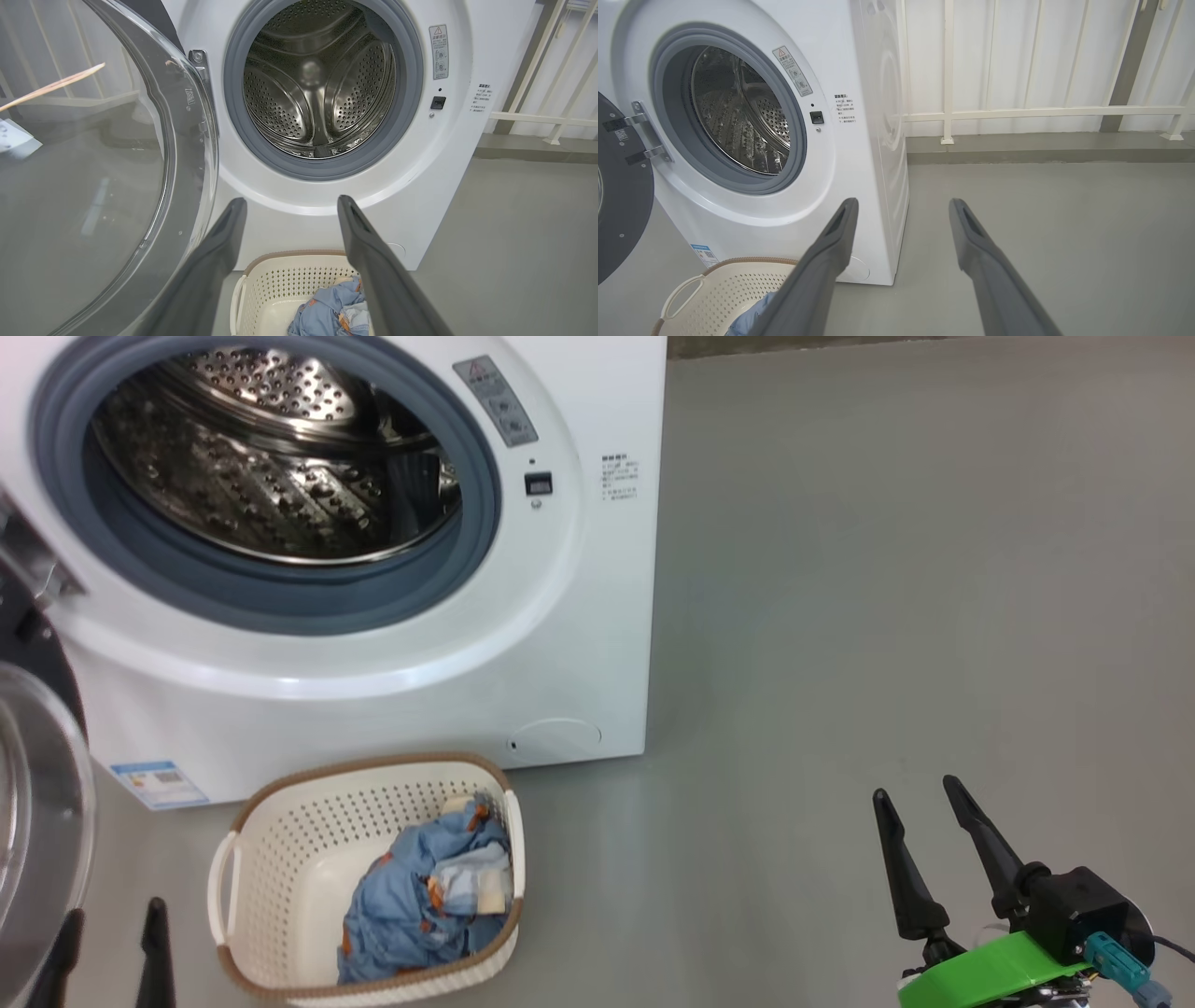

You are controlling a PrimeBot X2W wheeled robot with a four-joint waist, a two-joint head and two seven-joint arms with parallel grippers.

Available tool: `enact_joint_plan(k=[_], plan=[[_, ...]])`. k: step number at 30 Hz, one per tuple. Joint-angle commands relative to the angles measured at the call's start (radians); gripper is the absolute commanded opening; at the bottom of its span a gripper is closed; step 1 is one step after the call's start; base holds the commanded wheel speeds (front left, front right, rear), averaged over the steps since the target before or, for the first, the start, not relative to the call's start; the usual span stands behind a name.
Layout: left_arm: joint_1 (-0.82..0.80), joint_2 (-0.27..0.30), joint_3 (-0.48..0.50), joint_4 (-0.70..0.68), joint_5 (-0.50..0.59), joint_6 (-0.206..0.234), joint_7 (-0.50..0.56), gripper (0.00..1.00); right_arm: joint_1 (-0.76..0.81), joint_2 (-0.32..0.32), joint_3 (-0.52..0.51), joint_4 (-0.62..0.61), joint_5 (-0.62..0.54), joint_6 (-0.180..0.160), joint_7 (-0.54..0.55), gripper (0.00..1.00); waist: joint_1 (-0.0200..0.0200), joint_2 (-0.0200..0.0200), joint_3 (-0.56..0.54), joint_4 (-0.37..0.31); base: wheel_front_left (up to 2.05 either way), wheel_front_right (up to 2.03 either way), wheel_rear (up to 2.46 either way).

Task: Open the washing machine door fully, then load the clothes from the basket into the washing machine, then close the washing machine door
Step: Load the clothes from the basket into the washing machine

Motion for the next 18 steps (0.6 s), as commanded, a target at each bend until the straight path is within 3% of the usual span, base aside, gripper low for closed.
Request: enact_joint_plan(k=[1, 9, 18], plan=[[-0.042, 0.024, 0.049, -0.027, -0.001, 0.005, -0.002, 1.00, -0.007, -0.003, 0.026, -0.023, 0.013, 0.006, -0.005, 1.00, 0.0001, 0.0000, 0.003, 0.001, 2.07, -2.07, 0.00], [-0.042, 0.017, 0.065, -0.030, 0.011, 0.005, -0.002, 1.00, -0.010, -0.003, 0.022, -0.026, 0.015, 0.006, -0.005, 1.00, 0.0001, 0.0000, 0.014, 0.003, 1.45, -1.45, 0.00], [-0.042, 0.016, 0.062, -0.023, -0.004, 0.005, -0.002, 1.00, -0.012, -0.003, 0.025, -0.025, 0.016, 0.006, -0.005, 1.00, 0.0001, 0.0000, 0.019, 0.004, 0.34, -0.34, 0.00]])
